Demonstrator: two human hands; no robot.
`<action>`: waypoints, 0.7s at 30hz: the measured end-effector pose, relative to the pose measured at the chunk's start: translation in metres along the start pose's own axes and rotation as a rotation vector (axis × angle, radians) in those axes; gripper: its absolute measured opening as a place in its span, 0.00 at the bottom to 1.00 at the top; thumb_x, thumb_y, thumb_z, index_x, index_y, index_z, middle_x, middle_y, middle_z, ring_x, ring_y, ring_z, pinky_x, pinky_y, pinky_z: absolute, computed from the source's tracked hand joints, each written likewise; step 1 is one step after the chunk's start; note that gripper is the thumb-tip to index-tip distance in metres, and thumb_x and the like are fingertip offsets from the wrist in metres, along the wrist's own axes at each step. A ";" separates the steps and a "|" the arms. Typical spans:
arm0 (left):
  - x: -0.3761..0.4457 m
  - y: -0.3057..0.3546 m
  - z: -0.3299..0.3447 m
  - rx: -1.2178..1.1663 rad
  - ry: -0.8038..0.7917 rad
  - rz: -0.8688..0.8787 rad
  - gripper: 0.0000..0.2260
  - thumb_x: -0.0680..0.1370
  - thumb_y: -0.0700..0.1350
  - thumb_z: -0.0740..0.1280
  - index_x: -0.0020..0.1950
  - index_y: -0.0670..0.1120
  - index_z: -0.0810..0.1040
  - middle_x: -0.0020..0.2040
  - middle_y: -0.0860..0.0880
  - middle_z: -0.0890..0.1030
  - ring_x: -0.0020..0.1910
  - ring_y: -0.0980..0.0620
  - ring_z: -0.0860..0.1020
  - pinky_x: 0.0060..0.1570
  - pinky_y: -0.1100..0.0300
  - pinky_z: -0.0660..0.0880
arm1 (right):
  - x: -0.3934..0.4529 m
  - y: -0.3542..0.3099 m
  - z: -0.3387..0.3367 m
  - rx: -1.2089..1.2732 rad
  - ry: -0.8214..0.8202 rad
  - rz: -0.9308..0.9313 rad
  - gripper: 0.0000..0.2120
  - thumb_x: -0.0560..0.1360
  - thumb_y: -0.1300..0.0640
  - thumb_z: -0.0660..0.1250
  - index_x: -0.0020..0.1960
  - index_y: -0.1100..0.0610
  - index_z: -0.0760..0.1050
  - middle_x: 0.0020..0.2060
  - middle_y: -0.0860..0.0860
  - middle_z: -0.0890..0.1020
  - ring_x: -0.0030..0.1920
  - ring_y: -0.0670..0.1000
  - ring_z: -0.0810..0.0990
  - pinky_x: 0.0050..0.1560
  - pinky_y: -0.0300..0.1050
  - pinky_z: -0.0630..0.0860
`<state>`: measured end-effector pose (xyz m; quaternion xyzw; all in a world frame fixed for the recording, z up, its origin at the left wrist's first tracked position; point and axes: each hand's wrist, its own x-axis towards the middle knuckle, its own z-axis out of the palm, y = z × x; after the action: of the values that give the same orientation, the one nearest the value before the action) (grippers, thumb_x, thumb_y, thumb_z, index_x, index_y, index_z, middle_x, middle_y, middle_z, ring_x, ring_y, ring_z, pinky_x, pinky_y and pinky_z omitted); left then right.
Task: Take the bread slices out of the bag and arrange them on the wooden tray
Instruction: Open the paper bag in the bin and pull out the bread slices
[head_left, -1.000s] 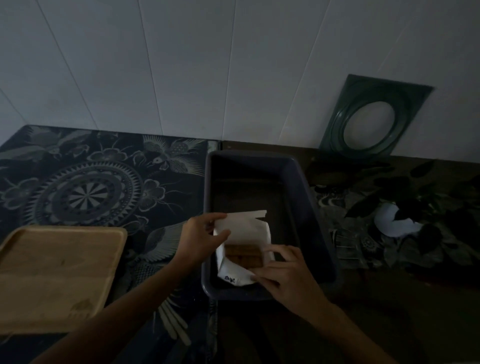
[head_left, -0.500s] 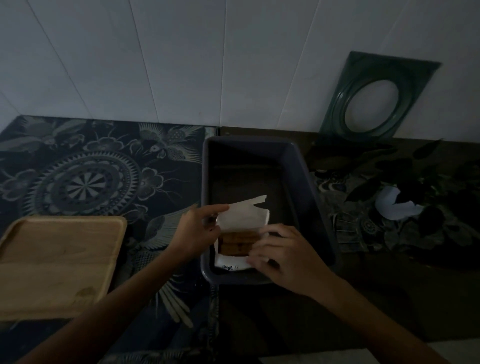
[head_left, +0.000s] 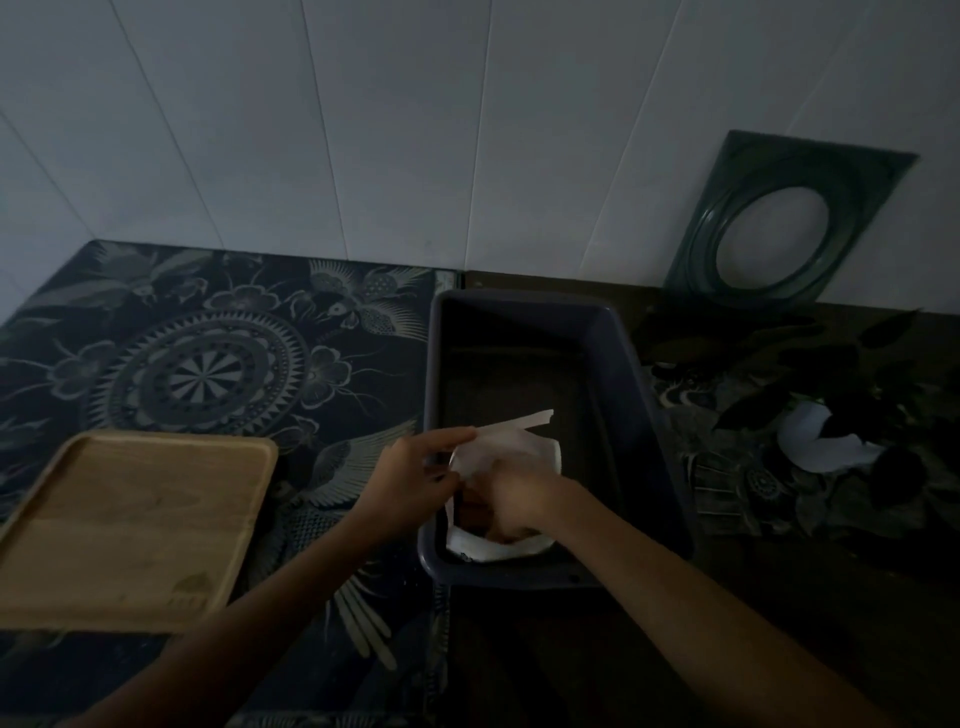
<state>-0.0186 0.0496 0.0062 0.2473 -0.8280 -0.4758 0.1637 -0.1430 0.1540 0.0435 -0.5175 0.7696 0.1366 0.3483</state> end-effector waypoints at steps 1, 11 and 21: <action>0.000 0.000 0.000 0.002 -0.002 0.001 0.20 0.75 0.38 0.71 0.67 0.49 0.80 0.63 0.52 0.83 0.56 0.64 0.79 0.47 0.77 0.76 | 0.001 0.000 0.006 -0.041 0.008 0.001 0.18 0.78 0.54 0.71 0.66 0.56 0.75 0.50 0.52 0.79 0.55 0.55 0.78 0.52 0.48 0.73; 0.000 0.007 0.001 0.008 -0.001 0.057 0.21 0.76 0.40 0.73 0.68 0.50 0.79 0.66 0.53 0.81 0.62 0.59 0.79 0.55 0.64 0.81 | 0.016 0.000 0.021 -0.131 0.026 0.043 0.33 0.78 0.52 0.70 0.78 0.58 0.61 0.72 0.60 0.70 0.68 0.62 0.73 0.68 0.58 0.73; -0.005 0.004 -0.001 -0.008 0.013 0.066 0.23 0.74 0.39 0.74 0.69 0.49 0.78 0.66 0.54 0.80 0.61 0.61 0.79 0.56 0.59 0.82 | 0.049 0.001 0.050 -0.058 0.091 0.108 0.31 0.85 0.49 0.57 0.82 0.59 0.49 0.80 0.63 0.56 0.78 0.67 0.57 0.77 0.66 0.56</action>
<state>-0.0153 0.0533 0.0105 0.2224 -0.8326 -0.4720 0.1858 -0.1352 0.1485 -0.0259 -0.4907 0.8071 0.1538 0.2901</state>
